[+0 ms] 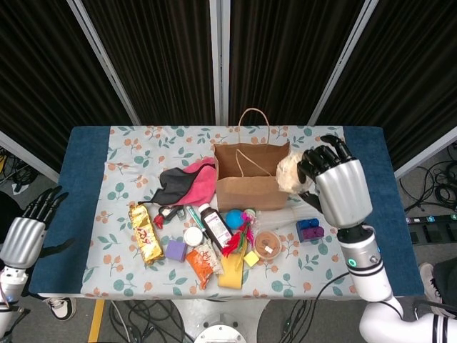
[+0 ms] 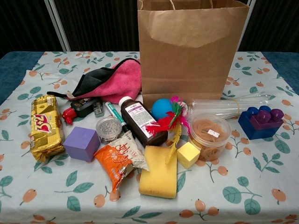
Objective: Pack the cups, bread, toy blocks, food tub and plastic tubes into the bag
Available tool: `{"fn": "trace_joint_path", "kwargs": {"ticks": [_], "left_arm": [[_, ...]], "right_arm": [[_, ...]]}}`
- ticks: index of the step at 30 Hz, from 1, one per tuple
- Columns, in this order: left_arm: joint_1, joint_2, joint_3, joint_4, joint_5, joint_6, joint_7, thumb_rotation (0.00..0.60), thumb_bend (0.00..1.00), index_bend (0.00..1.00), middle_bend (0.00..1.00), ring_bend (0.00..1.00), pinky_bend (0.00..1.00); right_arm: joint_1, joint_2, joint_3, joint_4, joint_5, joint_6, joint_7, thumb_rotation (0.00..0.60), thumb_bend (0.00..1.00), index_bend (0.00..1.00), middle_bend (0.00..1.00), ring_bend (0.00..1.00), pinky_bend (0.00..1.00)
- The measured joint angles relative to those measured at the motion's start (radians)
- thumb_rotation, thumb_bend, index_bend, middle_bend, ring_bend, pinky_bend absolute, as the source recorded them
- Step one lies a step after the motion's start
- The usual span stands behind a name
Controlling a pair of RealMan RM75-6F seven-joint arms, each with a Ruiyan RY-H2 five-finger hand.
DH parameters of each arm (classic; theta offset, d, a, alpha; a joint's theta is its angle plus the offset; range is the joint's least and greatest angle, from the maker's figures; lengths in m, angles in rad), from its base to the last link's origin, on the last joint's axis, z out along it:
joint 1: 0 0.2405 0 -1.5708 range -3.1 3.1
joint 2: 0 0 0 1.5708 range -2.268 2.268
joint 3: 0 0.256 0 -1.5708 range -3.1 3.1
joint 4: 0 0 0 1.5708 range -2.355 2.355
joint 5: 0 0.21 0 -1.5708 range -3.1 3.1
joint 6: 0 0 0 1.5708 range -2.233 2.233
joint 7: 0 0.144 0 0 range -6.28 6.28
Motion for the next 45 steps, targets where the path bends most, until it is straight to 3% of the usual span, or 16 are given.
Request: {"fn": "trace_joint_path", "kwargs": {"ticks": [2, 6, 18, 35, 45], "left_arm": [[-0.002, 0.002, -0.001, 0.0, -0.003, -0.005, 0.0, 0.6, 0.03, 0.13, 0.16, 0.08, 0.2], [-0.006, 0.005, -0.001, 0.004, -0.006, -0.013, -0.001, 0.6, 0.03, 0.13, 0.16, 0.08, 0.2], [-0.01, 0.001, -0.002, 0.027, -0.011, -0.02, -0.01, 0.6, 0.03, 0.13, 0.16, 0.08, 0.2], [-0.01, -0.001, 0.006, 0.033, -0.01, -0.026, -0.004, 0.6, 0.03, 0.13, 0.16, 0.08, 0.2], [-0.017, 0.001, 0.004, 0.023, -0.007, -0.027, -0.003, 0.6, 0.03, 0.13, 0.16, 0.08, 0.2]], "right_arm": [[0.048, -0.035, 0.041, 0.034, 0.063, -0.01, 0.021, 0.6, 0.21, 0.73, 0.58, 0.49, 0.3], [0.122, -0.103, 0.076, 0.132, 0.127, -0.017, 0.061, 0.6, 0.21, 0.73, 0.58, 0.49, 0.3], [0.216, -0.292, 0.064, 0.426, 0.172, 0.022, 0.172, 0.6, 0.22, 0.73, 0.58, 0.49, 0.3], [0.216, -0.36, -0.007, 0.502, 0.188, 0.035, 0.255, 0.6, 0.25, 0.73, 0.57, 0.49, 0.3], [0.201, -0.392, -0.016, 0.497, 0.208, 0.063, 0.263, 0.6, 0.26, 0.73, 0.58, 0.49, 0.3]]}}
